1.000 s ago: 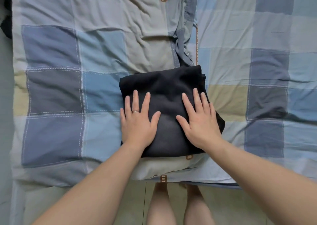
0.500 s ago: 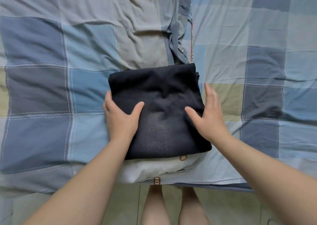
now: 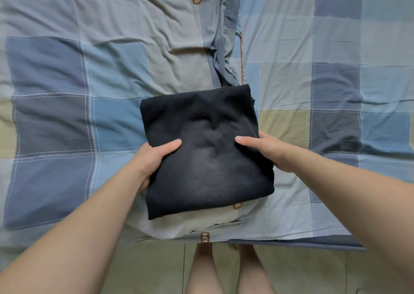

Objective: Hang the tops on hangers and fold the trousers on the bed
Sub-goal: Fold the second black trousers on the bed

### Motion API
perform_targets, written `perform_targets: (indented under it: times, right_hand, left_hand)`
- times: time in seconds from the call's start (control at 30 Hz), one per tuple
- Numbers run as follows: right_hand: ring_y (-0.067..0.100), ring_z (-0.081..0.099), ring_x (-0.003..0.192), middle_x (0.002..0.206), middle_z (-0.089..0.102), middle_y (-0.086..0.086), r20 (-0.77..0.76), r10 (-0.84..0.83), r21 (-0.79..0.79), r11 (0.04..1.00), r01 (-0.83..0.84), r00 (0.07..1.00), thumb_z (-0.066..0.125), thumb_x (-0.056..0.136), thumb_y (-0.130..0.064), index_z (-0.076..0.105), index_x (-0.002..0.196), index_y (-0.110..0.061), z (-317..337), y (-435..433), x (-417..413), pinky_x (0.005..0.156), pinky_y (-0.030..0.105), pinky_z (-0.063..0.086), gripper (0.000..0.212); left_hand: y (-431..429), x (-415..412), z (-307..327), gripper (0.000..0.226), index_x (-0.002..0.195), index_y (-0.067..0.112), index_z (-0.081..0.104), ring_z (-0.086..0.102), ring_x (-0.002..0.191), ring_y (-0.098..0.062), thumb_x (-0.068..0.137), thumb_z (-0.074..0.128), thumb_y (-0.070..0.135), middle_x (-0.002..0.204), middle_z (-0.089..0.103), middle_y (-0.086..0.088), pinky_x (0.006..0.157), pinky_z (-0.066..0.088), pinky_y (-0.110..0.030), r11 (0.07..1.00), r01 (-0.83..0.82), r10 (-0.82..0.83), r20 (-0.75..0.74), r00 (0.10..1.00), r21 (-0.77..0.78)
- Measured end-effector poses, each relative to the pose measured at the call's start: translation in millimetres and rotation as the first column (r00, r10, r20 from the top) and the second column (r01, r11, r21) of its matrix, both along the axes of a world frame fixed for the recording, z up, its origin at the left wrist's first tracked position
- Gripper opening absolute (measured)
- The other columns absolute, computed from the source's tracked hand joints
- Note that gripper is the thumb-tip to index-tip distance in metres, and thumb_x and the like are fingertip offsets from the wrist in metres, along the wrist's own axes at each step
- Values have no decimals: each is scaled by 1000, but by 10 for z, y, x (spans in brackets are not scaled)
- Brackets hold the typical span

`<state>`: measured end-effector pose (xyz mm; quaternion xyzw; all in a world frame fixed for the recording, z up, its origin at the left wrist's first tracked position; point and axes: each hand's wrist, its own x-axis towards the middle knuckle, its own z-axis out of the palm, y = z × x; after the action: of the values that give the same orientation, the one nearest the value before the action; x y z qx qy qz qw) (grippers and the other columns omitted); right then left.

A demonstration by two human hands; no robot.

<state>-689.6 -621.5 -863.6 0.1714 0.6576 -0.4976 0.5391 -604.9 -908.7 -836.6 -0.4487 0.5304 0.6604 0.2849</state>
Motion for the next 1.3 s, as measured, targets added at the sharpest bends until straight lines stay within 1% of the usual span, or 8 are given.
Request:
perform_targets:
  times: [0.2,0.37,0.57,0.73,0.87,0.97,1.17,1.3]
  right_hand:
    - [12,69,111,119,73,-10,27,-48,-30,998,49,998,68,86,-54,62,130,-29,442,141,108,100,32,48,50]
    - [18,65,121,130,68,-3,135,-138,-94,984,151,981,72,71,-73,62,134,-24,1123,286,341,108,39,43,81]
    - [25,68,114,121,73,6,353,-301,-60,937,343,886,59,67,-78,70,123,-21,2166,504,815,96,41,50,81]
    - [29,69,112,127,69,13,436,-389,-169,850,499,811,79,62,-66,72,121,-13,3056,705,1125,87,41,58,80]
    - [26,73,94,110,74,13,293,-425,-188,853,487,856,72,76,-46,79,101,-11,3616,928,1265,90,38,53,43]
    - [26,73,88,104,75,14,108,-507,-203,830,519,855,71,79,-35,72,112,-8,3953,1023,1362,82,34,57,43]
    - [28,71,104,118,73,12,-274,-707,-224,706,672,652,81,73,-25,64,126,-13,4409,1086,1706,85,37,57,57]
    - [18,71,105,117,73,-2,-431,-757,-211,613,761,491,83,78,-19,60,128,-24,4673,1125,2095,88,35,56,56]
  left_hand:
    - [319,44,604,37,121,6,71,75,92,-25,90,67,26,114,75,-13,71,62,-34,955,-136,133,31,991,263]
    - [568,138,1316,35,93,7,82,76,86,-20,90,57,32,100,78,-8,77,62,-30,887,-91,70,63,996,453]
    - [841,498,2329,48,99,6,81,75,93,-20,60,95,30,102,78,-7,79,61,-31,768,-75,113,-19,993,637]
    - [997,775,3082,37,97,8,82,76,93,-19,69,81,32,100,78,-5,79,61,-31,763,-79,159,-67,985,641]
    - [967,820,3591,32,87,7,82,76,80,-19,79,65,32,90,78,-6,72,62,-29,887,-7,40,-62,997,461]
    - [893,699,3852,38,109,6,76,75,85,-23,83,66,31,101,76,-11,76,60,-33,938,162,-127,-131,983,306]
    - [956,273,4162,49,123,10,70,74,94,-29,77,78,24,117,73,-16,76,59,-35,884,456,-403,-319,857,108]
    - [1215,11,4313,41,127,14,65,72,107,-28,88,75,24,120,74,-10,95,55,-41,789,614,-551,-409,728,30]
